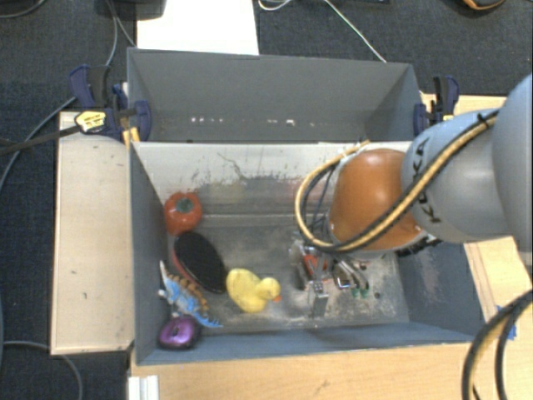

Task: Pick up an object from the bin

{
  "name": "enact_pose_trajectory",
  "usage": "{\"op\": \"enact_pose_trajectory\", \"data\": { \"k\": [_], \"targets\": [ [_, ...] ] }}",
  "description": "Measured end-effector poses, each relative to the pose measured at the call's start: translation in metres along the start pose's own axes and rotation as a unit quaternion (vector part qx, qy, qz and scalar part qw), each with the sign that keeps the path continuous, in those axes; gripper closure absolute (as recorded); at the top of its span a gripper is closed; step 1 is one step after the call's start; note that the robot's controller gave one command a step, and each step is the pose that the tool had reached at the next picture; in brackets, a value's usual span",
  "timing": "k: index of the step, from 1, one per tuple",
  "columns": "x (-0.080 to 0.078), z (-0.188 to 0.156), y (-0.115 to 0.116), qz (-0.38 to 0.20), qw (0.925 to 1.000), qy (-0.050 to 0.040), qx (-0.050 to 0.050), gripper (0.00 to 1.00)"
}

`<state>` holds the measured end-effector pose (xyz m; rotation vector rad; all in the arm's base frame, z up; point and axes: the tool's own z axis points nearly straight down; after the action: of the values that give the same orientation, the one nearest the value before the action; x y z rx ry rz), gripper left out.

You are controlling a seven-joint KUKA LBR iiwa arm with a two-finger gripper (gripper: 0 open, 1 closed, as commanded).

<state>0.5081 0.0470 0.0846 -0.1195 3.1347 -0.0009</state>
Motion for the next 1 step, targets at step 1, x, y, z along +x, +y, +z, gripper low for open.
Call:
{"op": "enact_pose_trajectory", "data": {
  "k": [1],
  "targets": [
    [-0.0079, 0.0108, 0.0241, -0.05, 0.9987, -0.0022, -0.001, 0.0]
  ]
}}
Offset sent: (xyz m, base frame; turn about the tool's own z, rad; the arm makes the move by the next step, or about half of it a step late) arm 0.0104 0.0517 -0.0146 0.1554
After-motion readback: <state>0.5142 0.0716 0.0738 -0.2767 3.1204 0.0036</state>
